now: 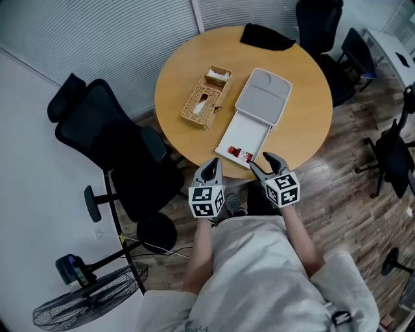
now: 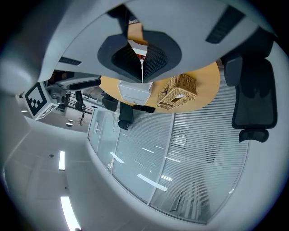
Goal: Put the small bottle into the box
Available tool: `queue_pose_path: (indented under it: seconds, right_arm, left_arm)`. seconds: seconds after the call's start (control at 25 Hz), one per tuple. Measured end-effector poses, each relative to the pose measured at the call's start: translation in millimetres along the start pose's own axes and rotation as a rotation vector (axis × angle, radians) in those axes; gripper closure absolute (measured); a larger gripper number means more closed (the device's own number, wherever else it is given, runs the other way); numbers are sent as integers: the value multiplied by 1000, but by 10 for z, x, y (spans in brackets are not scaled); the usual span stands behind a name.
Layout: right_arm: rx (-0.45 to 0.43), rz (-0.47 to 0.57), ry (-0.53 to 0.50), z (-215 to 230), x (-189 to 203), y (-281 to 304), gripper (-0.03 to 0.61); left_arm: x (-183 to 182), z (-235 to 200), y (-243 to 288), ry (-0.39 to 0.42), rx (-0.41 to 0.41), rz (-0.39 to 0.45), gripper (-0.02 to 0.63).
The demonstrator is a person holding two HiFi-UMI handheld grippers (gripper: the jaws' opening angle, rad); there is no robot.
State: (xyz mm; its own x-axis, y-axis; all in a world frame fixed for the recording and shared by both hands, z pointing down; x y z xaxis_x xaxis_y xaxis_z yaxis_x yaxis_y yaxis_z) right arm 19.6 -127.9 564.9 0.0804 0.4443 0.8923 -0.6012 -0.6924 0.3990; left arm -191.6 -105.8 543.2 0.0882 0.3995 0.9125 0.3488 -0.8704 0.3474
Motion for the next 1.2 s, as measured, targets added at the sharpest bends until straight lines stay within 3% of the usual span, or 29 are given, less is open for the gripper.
queue_pose_path:
  seconds: [0.64,1.2]
  right_arm:
    - [60,18,81,169,153,-87,352]
    - [38,44,81,103,137,-18,465]
  left_arm:
    - [7,44,129,23,31,-20,584]
    - [4,64,134,40,38,-30,584]
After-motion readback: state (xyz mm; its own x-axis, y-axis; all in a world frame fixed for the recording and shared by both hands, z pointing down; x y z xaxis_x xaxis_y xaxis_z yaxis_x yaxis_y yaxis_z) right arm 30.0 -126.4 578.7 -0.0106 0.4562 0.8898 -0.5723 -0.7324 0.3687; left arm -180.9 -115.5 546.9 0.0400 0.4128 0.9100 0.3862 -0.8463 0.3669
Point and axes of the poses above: the fingertips, and each gripper's own axes: y forward along the fingers, z to its right, x out of its underside, the point moved 8 cm from there along -y, backward along the fingers, and after that the axes turned 6 degrees about z, right-handed, at the moved point
